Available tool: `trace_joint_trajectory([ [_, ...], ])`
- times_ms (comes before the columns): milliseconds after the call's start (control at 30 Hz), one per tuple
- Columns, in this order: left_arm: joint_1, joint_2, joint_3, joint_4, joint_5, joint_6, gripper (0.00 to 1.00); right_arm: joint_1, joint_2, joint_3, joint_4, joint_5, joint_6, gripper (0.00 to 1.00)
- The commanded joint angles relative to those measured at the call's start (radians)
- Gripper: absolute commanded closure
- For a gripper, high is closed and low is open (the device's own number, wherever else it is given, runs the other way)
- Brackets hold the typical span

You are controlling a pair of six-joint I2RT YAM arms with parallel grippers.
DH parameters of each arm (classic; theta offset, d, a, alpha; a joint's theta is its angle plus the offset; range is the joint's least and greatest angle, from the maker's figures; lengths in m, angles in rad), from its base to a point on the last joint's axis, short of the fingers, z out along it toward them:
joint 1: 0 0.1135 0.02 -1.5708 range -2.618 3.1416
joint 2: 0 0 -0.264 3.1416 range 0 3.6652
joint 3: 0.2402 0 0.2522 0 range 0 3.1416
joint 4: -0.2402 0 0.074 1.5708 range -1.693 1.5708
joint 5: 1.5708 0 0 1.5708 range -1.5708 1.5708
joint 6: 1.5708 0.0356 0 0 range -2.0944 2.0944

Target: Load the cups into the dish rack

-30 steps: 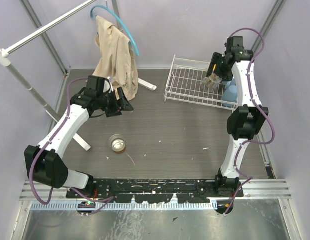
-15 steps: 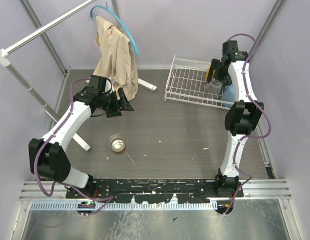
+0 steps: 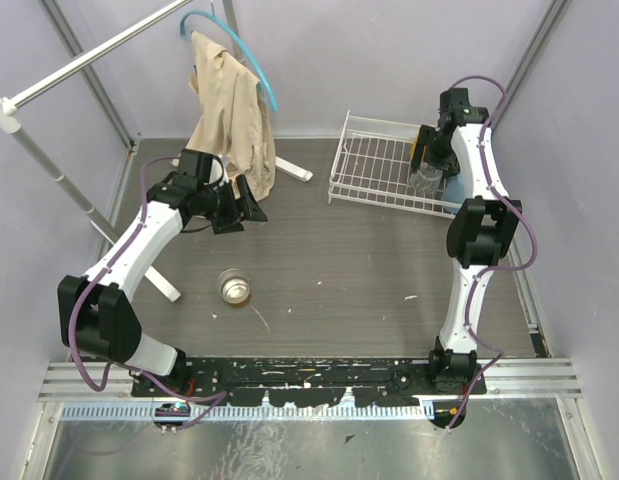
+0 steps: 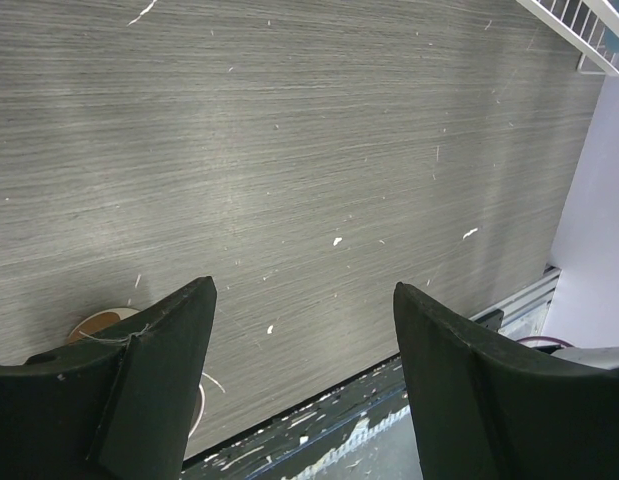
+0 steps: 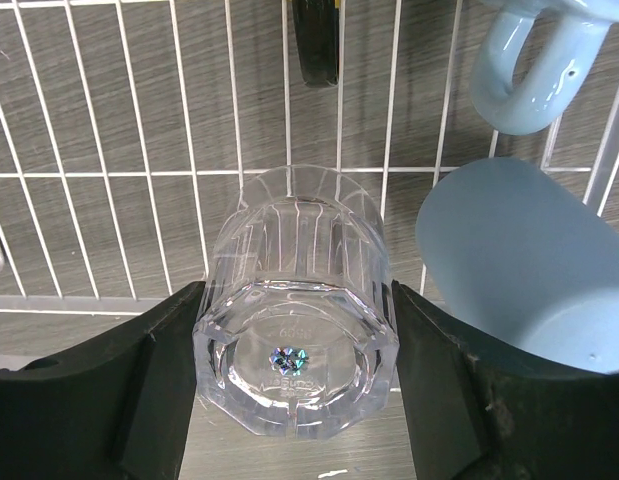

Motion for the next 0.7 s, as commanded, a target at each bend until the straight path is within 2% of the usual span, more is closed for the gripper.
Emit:
trace_joint_trajectory([
  [0,0.006,-0.003,0.028,-0.008,0.017,0.017,0.21,-0.007,-0.021,-0.001,0.047,0.013,-0.012,0.81],
  [667,0.008,-0.007,0.031,-0.018,0.013,0.018,0.21,-0.021,0.002,-0.046,0.102,0.02,-0.013,0.77],
])
